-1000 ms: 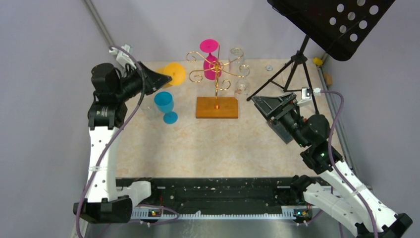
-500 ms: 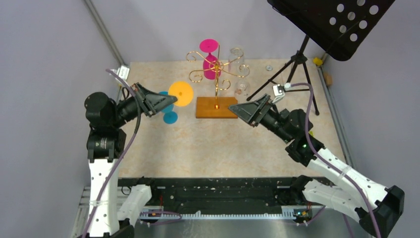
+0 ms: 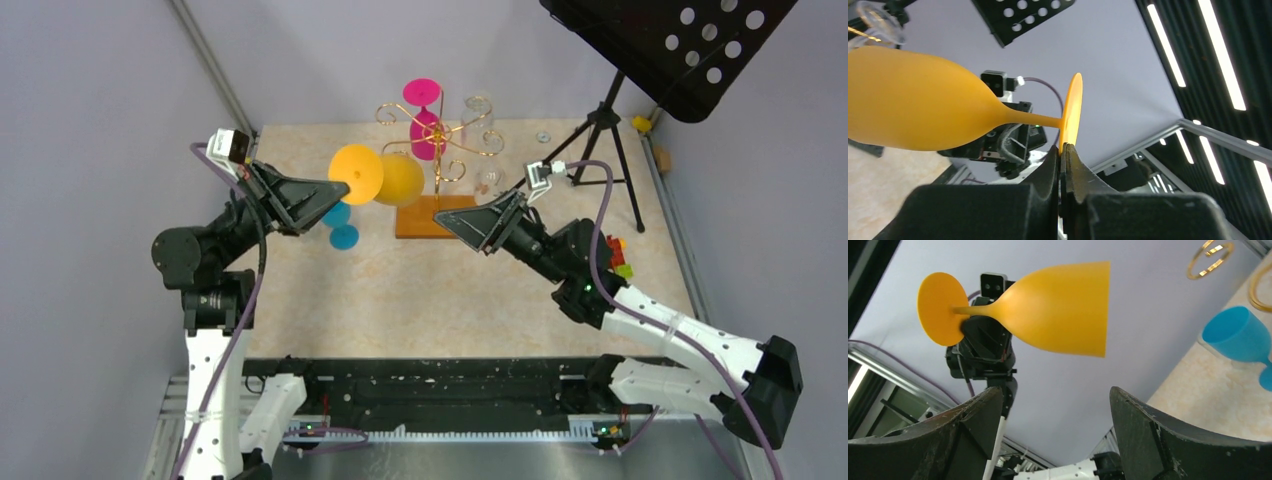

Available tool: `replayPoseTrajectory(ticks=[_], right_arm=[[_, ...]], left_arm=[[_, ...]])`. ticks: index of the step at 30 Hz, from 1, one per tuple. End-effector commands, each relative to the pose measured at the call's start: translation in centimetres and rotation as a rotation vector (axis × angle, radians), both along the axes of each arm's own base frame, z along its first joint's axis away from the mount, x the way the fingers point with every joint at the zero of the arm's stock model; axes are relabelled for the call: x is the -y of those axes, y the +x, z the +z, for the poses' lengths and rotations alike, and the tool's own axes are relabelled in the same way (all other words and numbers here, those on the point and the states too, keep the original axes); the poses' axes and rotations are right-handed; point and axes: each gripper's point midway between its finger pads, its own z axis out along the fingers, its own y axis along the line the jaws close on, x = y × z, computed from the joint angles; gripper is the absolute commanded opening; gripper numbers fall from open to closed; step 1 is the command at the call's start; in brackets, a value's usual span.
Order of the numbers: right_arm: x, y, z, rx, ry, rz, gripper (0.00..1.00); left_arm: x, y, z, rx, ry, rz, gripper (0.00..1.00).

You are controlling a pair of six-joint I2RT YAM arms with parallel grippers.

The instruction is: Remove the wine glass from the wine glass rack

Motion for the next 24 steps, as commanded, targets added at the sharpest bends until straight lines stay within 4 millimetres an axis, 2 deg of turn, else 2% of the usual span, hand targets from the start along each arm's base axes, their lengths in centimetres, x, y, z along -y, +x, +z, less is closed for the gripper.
replayPoseTrajectory(ticks=[1,7,14,17,18,24], right_arm=[[0.8,-0.9,6.6,0.156,0.169,-0.03,0.8],[0.5,-1.3,8.6,0.244,0.233,-0.019,0.8],[1.3,-5.1,12.9,0.486,0.389,0.094,0.79],[1.4,-6.1,14.1,0.544,0.412,0.127,0.77],[1.4,-6.4,14.4,0.564,0.417,0.136,0.75],[2.4,-9.0,15.4,0.692,0.498,0.216,0.47]], left_arm=[[-0.4,-3.0,4.7,0.068,-0.147,-0.084,0.0],[-0.6,-5.4,7.7,0.142,-0.201,-0.125,0.0],[-0.7,-7.1,8.8,0.155,-0.282,-0.205,0.0],[-0.8,-7.5,9.1,0.159,-0.295,-0.221,0.0],[-0.8,-7.6,9.2,0.161,-0.296,-0.225,0.0],[-0.8,-8.3,9.6,0.172,-0.313,-0.255,0.0]])
